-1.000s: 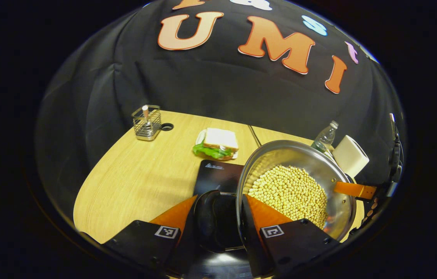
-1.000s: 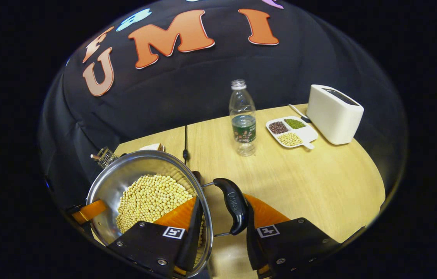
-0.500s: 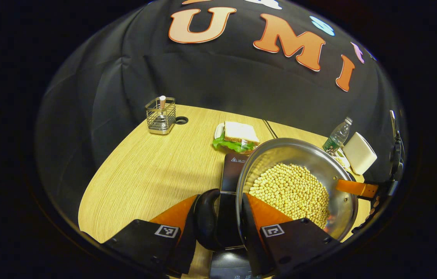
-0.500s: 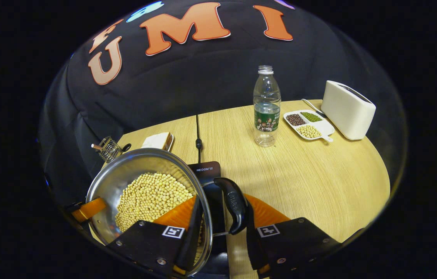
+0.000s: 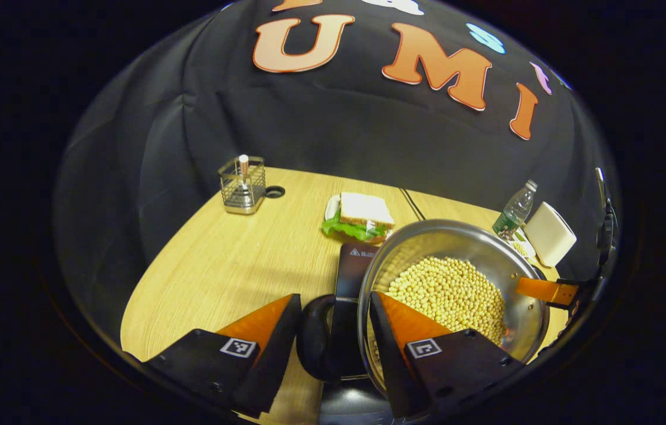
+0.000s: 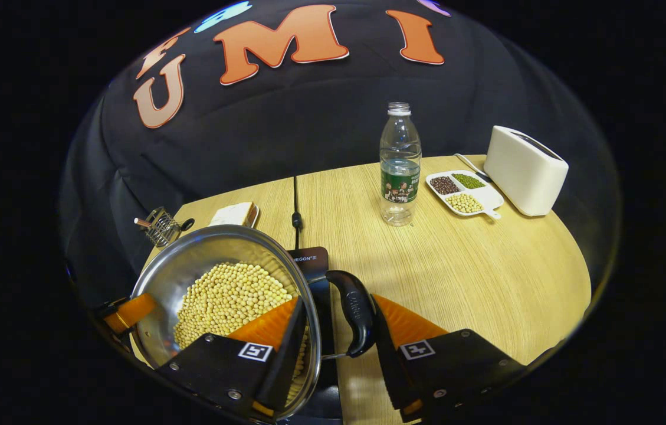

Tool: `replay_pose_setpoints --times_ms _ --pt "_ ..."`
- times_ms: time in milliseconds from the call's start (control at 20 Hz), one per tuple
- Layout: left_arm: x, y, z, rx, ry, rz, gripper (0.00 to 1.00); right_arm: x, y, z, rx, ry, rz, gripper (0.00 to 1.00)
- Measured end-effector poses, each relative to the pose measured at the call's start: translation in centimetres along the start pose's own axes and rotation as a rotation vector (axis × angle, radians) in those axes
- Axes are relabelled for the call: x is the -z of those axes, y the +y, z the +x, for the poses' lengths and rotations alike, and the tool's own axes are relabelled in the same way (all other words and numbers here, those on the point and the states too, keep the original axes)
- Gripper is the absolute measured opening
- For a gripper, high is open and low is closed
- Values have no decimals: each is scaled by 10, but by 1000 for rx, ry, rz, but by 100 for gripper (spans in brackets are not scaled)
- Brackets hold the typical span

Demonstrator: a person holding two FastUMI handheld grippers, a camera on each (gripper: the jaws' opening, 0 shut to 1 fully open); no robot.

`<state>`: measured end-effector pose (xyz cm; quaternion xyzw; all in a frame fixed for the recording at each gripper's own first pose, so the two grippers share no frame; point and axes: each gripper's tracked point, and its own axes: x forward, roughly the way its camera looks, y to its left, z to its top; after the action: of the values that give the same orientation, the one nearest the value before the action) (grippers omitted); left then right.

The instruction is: First push the handle of the pot to place it horizontally, then grasp the pot with both hands and set it on the induction cooktop.

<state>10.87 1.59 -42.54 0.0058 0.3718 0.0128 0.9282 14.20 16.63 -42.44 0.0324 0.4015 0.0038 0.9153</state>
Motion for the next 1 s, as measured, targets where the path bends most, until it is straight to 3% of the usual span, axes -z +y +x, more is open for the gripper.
replay_pose_setpoints --times_ms 150,250,300,350,450,600,700,1000 --pt "-21 2 -17 -22 -74 28 89 -9 1 -9 -19 -30 13 62" --pt "-38 1 -35 -31 -119 42 97 -35 3 -30 -49 -99 27 72" --pt "-54 -2 -48 -32 -159 45 99 -50 2 -46 -59 -140 25 76" --pt "-73 -5 -62 -33 -211 47 99 -67 -3 -65 -59 -190 17 87" --pt "-114 -10 -101 -34 -325 61 98 -102 -15 -109 -54 -298 5 94" --pt "-171 -25 -166 -14 -477 72 98 -139 -30 -173 -92 -438 47 94" --pt "-199 -31 -205 -10 -554 81 98 -142 -47 -204 -120 -469 108 93" --pt "-235 -40 -282 28 -657 77 99 -139 -106 -242 -12 -558 59 94"
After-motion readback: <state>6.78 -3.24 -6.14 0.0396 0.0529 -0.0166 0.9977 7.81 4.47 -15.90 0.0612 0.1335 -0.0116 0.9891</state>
